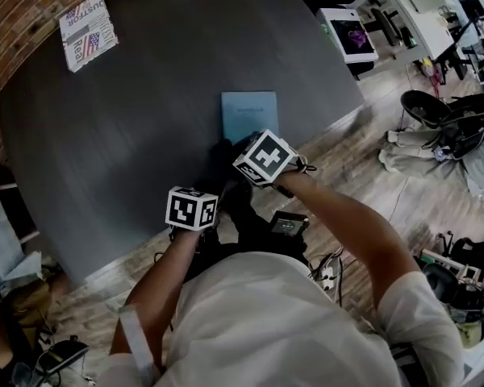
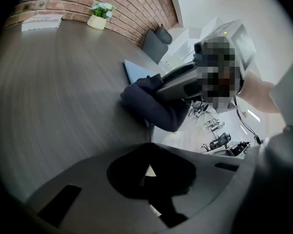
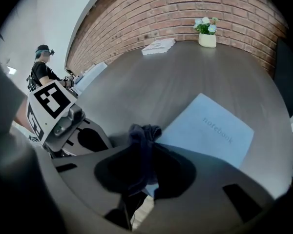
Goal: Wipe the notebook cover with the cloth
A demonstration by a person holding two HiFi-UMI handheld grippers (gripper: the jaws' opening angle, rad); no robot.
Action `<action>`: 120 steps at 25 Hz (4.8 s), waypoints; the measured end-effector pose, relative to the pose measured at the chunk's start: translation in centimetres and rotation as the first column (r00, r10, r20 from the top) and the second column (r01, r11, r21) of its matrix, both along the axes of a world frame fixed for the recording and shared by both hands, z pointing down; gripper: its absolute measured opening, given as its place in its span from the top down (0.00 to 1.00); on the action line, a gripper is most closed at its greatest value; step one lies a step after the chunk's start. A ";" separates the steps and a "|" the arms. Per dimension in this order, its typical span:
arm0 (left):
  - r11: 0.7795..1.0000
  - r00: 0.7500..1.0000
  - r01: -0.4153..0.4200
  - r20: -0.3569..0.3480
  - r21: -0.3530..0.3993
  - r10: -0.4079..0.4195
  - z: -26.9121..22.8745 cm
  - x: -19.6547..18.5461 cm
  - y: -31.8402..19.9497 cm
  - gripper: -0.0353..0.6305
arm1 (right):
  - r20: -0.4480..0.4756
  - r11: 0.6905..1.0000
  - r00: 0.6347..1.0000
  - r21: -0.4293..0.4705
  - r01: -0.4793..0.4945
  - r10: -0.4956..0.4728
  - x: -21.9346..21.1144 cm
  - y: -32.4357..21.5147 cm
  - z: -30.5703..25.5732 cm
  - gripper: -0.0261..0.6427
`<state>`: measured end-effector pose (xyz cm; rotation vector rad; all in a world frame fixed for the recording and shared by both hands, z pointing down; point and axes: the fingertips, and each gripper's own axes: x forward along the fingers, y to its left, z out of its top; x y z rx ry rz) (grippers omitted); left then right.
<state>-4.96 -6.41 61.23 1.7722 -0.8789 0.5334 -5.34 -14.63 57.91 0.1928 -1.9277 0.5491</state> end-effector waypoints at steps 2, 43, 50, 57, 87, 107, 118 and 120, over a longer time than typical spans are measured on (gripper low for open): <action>1.000 1.000 0.001 0.006 0.006 -0.001 -0.1 0.1 0.0 0.94 | -0.009 1.000 1.000 0.007 -0.010 0.010 0.2 -0.9 0.2 0.82; 0.999 0.999 0.019 -0.048 -0.040 -0.021 -0.1 -0.2 -0.2 0.94 | -0.031 0.969 0.981 0.168 -0.181 0.189 -2.2 -18.3 0.6 0.82; 1.000 0.999 0.016 -0.038 -0.027 -0.017 -0.1 -0.2 -0.2 0.94 | 0.006 0.915 0.964 0.314 -0.254 0.265 -1.8 -21.5 -1.3 0.82; 0.999 0.998 0.029 -0.049 0.022 -0.028 -0.7 -0.8 -0.1 0.94 | 0.101 0.883 0.943 0.333 -0.332 0.316 -1.3 -21.9 -4.8 0.82; 0.931 0.970 0.143 -0.235 0.337 -0.064 -14.0 -2.3 -4.1 0.94 | 0.363 0.789 0.806 0.240 -0.566 0.468 6.1 -11.2 -13.9 0.82; 0.869 0.943 0.226 -0.323 0.440 -0.082 -20.2 -5.5 -3.0 0.94 | 0.493 0.719 0.668 0.116 -0.685 0.557 8.8 -2.5 -16.0 0.82; 0.849 0.936 0.217 -0.351 0.483 -0.040 -22.9 -6.0 -0.4 0.94 | 0.556 0.643 0.565 0.071 -0.763 0.609 10.7 2.8 -18.1 0.82; 0.842 0.936 0.222 -0.348 0.491 -0.044 -23.3 -6.1 0.1 0.94 | 0.564 0.642 0.560 0.068 -0.764 0.607 10.9 3.5 -18.3 0.82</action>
